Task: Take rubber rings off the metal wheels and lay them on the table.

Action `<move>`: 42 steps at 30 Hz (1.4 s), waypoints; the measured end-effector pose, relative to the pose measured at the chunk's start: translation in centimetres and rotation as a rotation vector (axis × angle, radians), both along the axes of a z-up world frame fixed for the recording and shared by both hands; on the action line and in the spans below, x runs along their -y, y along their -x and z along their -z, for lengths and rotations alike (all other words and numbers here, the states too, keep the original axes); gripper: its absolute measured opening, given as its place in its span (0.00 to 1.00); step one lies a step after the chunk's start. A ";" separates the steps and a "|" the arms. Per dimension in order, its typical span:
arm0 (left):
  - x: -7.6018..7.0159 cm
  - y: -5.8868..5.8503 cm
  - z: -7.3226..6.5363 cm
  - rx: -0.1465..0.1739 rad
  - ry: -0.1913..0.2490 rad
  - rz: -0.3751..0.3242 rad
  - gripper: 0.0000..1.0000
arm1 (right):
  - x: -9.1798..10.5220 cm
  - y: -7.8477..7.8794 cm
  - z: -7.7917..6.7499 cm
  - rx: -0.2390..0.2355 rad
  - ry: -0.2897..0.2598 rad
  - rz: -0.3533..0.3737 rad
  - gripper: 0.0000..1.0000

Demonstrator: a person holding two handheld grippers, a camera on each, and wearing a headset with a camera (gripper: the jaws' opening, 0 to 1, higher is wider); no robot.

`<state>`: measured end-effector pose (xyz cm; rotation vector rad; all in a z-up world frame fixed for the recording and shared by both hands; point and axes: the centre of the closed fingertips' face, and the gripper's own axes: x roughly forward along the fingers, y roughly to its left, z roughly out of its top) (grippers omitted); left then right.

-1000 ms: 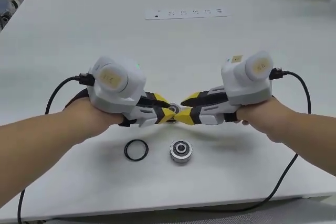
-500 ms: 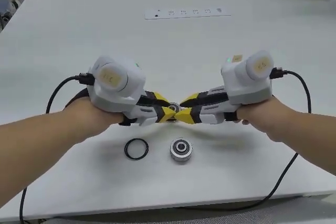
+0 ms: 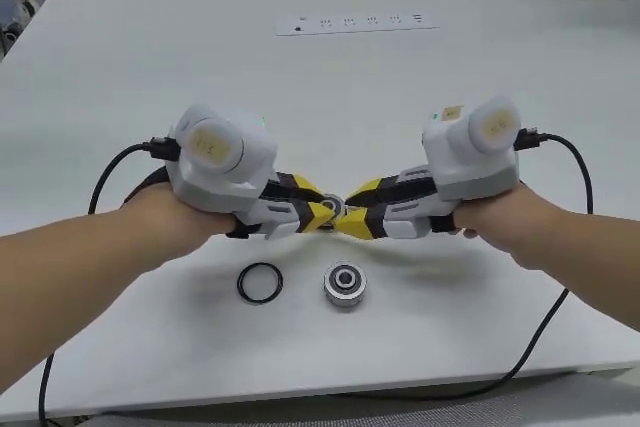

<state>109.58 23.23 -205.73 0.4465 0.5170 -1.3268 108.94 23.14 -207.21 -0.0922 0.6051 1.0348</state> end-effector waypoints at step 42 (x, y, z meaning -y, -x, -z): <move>0.0 -0.2 0.1 0.001 0.005 -0.011 0.07 | -0.3 0.7 -0.1 0.012 0.028 -0.029 0.14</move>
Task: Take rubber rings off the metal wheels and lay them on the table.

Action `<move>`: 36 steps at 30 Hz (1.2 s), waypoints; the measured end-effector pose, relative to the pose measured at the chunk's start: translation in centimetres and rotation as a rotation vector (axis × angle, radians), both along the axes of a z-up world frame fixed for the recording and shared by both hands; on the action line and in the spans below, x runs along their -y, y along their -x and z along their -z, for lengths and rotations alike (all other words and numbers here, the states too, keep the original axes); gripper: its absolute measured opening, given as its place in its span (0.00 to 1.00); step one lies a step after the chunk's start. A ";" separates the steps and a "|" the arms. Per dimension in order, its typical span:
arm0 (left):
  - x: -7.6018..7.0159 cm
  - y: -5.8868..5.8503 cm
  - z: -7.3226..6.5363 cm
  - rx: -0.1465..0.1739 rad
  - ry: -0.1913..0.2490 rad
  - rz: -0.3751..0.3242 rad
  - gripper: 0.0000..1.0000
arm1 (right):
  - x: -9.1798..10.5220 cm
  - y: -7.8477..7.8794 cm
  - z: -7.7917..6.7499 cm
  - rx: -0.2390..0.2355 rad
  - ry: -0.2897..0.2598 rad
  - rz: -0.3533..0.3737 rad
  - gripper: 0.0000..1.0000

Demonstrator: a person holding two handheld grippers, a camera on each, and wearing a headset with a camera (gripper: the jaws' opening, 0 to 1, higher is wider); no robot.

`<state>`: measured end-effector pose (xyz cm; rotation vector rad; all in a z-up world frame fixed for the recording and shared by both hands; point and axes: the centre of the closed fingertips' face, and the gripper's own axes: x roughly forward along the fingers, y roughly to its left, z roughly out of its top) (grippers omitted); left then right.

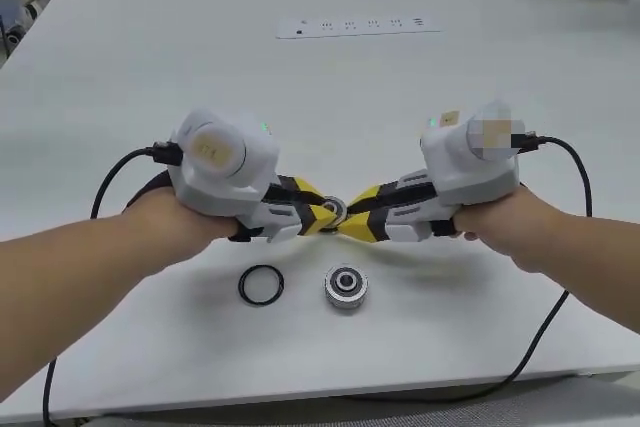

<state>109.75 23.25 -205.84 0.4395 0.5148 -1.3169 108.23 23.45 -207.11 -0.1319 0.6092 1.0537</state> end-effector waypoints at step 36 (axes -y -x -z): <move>0.0 0.3 -0.1 -0.003 -0.002 0.001 0.07 | 0.5 -0.3 0.3 0.007 0.012 -0.070 0.11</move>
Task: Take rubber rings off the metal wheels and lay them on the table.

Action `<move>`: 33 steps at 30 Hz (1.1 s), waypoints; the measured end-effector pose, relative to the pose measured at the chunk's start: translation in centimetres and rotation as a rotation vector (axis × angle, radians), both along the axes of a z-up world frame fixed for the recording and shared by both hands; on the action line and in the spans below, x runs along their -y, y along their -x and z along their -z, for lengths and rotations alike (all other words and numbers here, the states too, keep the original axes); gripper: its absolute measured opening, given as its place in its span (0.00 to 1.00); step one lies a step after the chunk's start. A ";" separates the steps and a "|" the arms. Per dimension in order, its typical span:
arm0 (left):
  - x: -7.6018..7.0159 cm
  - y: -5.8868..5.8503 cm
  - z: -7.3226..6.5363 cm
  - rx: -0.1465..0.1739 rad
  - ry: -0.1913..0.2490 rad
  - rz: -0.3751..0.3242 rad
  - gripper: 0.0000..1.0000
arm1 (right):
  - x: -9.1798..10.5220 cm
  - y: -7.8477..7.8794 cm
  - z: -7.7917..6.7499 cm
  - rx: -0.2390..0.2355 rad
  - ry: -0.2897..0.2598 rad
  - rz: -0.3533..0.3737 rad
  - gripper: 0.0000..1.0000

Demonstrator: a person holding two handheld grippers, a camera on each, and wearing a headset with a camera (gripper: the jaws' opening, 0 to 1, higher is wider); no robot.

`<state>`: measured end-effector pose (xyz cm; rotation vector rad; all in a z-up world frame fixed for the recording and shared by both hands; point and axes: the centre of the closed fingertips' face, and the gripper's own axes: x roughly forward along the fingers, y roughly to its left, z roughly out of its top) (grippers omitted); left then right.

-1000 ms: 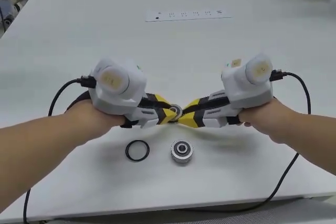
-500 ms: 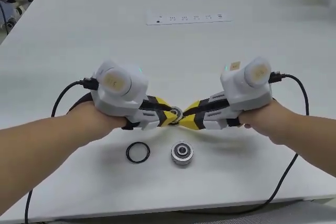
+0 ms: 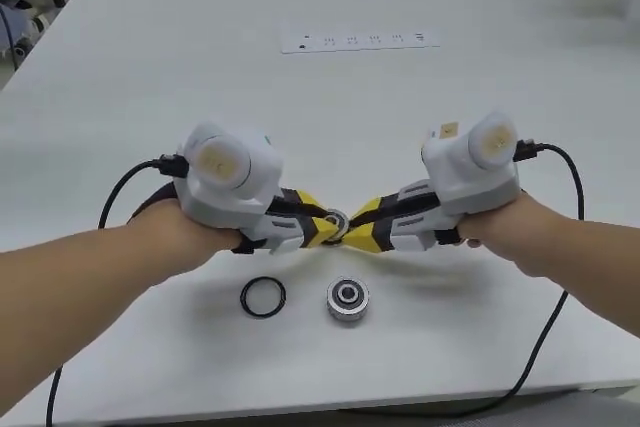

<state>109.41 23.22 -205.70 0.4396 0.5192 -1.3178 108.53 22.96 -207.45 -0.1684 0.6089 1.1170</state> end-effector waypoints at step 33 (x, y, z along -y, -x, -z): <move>0.0 -0.1 0.0 0.005 -0.004 -0.005 0.07 | 0.2 0.3 -0.2 -0.055 -0.040 0.063 0.00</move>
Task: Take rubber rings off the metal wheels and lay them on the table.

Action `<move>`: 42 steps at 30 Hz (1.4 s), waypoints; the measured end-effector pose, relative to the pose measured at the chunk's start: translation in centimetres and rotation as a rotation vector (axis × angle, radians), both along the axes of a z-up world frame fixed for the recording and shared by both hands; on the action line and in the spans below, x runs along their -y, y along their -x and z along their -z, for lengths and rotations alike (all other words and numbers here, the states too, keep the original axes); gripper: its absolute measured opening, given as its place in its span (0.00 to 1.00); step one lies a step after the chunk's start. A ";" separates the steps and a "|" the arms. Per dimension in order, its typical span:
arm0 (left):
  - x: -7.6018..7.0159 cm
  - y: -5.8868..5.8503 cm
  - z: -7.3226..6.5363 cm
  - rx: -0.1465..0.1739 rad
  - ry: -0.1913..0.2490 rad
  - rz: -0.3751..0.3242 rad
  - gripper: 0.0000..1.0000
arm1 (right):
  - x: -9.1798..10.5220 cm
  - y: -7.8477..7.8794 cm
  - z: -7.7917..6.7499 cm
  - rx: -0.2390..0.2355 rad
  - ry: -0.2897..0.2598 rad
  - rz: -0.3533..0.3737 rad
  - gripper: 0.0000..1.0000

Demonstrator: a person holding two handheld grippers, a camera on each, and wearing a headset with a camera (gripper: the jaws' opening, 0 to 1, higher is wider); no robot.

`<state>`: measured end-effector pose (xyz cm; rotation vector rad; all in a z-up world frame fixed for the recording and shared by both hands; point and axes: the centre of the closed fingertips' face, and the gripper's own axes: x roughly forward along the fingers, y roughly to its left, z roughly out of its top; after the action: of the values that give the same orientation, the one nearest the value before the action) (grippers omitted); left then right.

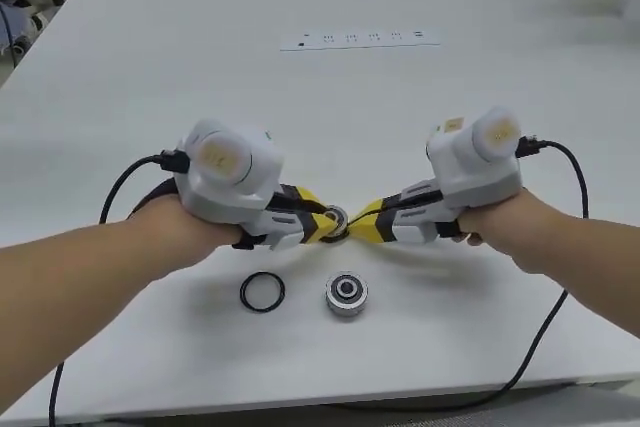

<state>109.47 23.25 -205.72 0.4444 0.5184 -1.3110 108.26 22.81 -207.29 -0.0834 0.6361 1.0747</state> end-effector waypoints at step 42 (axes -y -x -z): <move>0.0 -0.3 0.3 0.021 -0.024 -0.010 0.07 | 0.1 -0.3 -1.6 -0.272 -0.294 0.253 0.00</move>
<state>109.76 23.22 -205.99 0.4746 0.5184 -1.2907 108.58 22.74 -205.73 0.3949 0.7041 0.9295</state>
